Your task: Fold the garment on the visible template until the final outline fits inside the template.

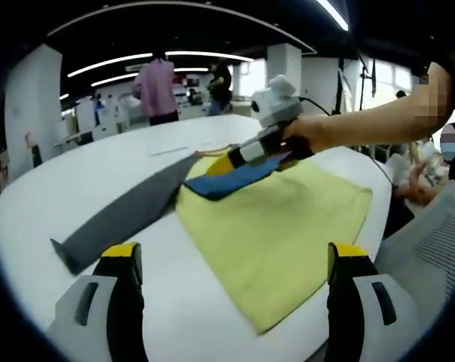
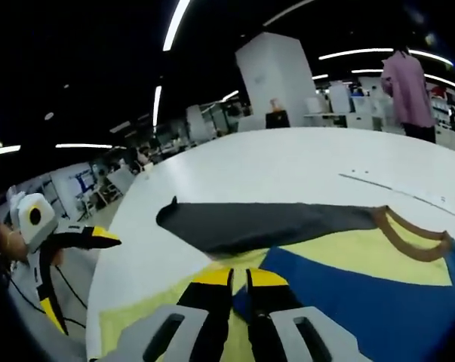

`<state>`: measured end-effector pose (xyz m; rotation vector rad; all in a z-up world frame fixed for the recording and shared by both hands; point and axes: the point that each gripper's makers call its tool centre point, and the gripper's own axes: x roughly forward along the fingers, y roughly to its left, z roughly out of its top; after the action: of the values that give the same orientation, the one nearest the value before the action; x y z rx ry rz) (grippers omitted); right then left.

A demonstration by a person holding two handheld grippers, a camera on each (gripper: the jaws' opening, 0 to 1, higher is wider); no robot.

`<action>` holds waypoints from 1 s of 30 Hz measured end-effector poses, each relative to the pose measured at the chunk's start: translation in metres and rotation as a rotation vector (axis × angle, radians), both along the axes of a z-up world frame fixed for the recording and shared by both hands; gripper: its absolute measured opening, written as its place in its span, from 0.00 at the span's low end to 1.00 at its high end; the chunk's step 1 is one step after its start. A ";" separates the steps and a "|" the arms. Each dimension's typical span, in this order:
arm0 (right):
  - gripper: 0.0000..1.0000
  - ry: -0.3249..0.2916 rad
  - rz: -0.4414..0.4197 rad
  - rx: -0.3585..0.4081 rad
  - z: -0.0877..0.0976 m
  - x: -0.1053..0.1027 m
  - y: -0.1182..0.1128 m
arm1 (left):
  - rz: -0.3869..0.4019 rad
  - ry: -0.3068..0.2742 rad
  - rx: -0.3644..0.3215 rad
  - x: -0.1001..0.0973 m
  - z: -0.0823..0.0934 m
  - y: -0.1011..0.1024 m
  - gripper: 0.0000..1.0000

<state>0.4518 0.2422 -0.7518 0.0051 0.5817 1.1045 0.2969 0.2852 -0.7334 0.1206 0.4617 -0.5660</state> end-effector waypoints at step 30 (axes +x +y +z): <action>0.88 -0.144 -0.019 -0.051 0.042 -0.001 -0.037 | 0.106 -0.015 -0.015 0.021 0.013 0.041 0.99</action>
<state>0.4504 0.2056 -0.7095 -0.1118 0.4792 1.0615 0.3175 0.3259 -0.7208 0.0857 0.4465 -0.4641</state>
